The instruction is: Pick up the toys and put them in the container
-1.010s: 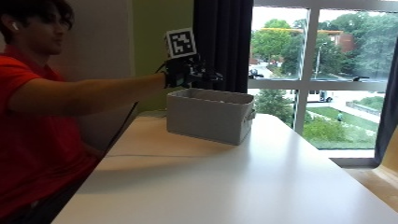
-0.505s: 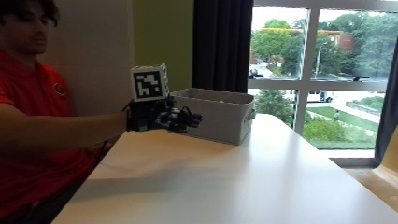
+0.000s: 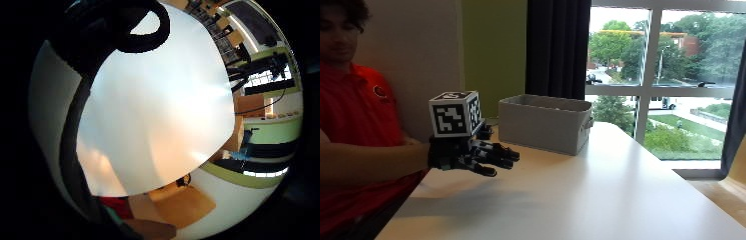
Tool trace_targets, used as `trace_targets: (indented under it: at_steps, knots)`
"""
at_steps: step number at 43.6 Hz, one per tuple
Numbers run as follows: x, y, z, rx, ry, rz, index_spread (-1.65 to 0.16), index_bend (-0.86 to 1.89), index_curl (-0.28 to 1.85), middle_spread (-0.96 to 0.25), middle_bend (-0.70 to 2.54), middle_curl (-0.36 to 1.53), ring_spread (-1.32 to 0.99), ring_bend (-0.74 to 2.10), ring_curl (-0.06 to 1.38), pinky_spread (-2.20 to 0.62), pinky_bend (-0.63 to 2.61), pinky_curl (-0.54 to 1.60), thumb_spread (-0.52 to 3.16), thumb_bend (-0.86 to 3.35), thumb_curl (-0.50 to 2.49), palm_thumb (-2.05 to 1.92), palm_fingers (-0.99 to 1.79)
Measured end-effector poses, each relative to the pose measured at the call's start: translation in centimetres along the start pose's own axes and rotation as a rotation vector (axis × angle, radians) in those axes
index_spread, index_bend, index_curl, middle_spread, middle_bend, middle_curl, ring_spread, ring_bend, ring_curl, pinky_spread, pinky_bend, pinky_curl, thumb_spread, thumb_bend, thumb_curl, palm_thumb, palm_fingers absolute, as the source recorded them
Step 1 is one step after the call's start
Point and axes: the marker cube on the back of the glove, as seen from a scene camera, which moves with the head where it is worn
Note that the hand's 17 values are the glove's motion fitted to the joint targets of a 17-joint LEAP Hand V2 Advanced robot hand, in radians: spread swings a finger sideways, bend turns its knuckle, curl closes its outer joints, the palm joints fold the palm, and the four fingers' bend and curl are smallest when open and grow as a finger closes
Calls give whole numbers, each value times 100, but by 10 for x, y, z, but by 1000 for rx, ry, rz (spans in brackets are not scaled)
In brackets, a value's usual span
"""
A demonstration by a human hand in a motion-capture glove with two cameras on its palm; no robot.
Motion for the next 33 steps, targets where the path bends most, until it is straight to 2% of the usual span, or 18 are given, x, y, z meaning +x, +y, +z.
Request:
trace_targets:
  at_steps: [15,33]
  knots:
    - [1,-5,27,17,41,5,-42,35,52,-13,19,36,-19,42,20,4,69,30,116,-5,27,-5,8]
    - [-8,-13,26,42,-25,-3,-42,36,51,-12,18,35,-19,39,20,4,65,30,117,-4,26,-5,9]
